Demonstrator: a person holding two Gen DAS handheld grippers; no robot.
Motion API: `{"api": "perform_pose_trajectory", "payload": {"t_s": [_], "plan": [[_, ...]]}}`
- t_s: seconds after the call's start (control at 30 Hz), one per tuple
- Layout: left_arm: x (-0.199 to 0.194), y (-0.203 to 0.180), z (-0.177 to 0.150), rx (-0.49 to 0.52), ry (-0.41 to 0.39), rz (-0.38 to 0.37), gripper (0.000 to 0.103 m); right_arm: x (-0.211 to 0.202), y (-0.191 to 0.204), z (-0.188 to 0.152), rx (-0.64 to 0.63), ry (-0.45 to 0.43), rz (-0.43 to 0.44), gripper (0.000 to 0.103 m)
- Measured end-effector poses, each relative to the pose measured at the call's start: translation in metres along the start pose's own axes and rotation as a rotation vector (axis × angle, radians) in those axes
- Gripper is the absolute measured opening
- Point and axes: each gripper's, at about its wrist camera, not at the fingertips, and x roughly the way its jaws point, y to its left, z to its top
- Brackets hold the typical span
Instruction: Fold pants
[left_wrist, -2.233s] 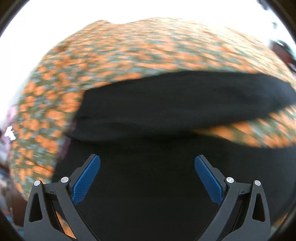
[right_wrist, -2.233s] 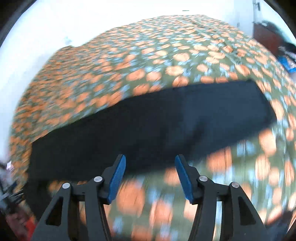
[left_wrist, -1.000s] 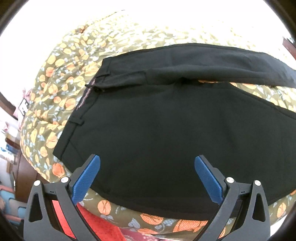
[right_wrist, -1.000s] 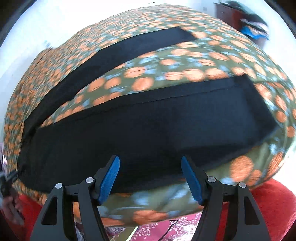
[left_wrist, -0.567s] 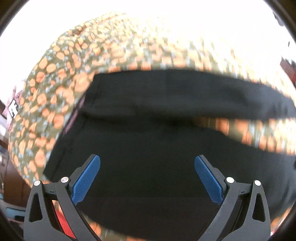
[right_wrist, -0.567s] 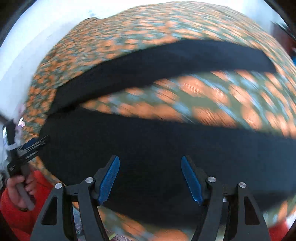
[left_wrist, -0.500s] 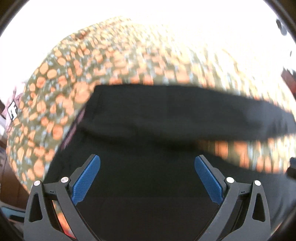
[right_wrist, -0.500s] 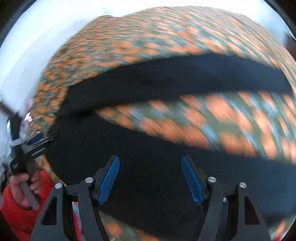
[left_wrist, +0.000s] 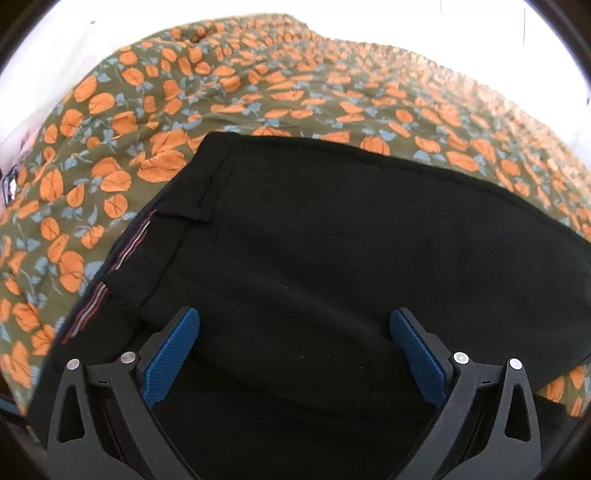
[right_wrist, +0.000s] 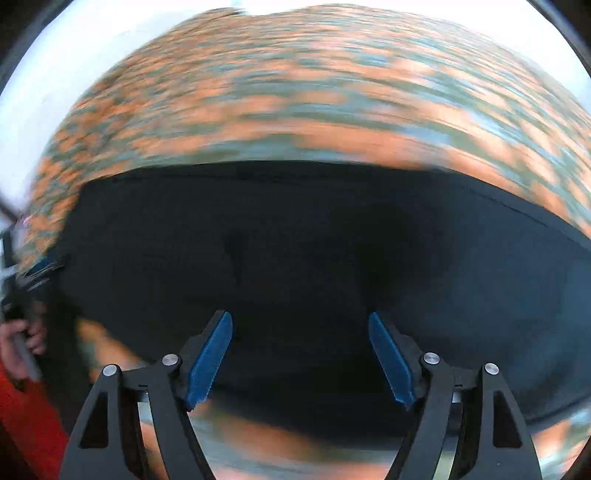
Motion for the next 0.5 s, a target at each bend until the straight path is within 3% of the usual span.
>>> {"api": "perform_pose_trajectory", "payload": {"t_s": [0.03, 0.1, 0.17, 0.23, 0.27, 0.37, 0.5], "plan": [[0.0, -0.002, -0.002, 0.007, -0.013, 0.009, 0.103, -0.014, -0.034, -0.004, 0.056, -0.024, -0.018, 0.06], [0.001, -0.006, -0.007, 0.019, -0.032, 0.027, 0.103, -0.046, -0.109, -0.016, 0.187, -0.054, -0.161, 0.062], [0.003, -0.006, -0.008, 0.016, -0.039, 0.025, 0.103, -0.074, -0.177, -0.026, 0.302, -0.012, -0.371, 0.063], [0.005, -0.005, -0.008, 0.007, -0.04, 0.015, 0.103, -0.089, -0.206, -0.025, 0.31, 0.01, -0.432, 0.063], [0.006, -0.004, -0.008, 0.005, -0.04, 0.01, 0.103, -0.098, -0.215, -0.018, 0.304, -0.005, -0.449, 0.063], [0.007, -0.004, -0.009, 0.002, -0.043, 0.005, 0.103, -0.105, -0.227, 0.005, 0.352, -0.088, -0.351, 0.063], [0.008, -0.004, -0.009, 0.003, -0.044, 0.009, 0.103, -0.08, -0.236, 0.026, 0.409, -0.081, -0.309, 0.063]]}}
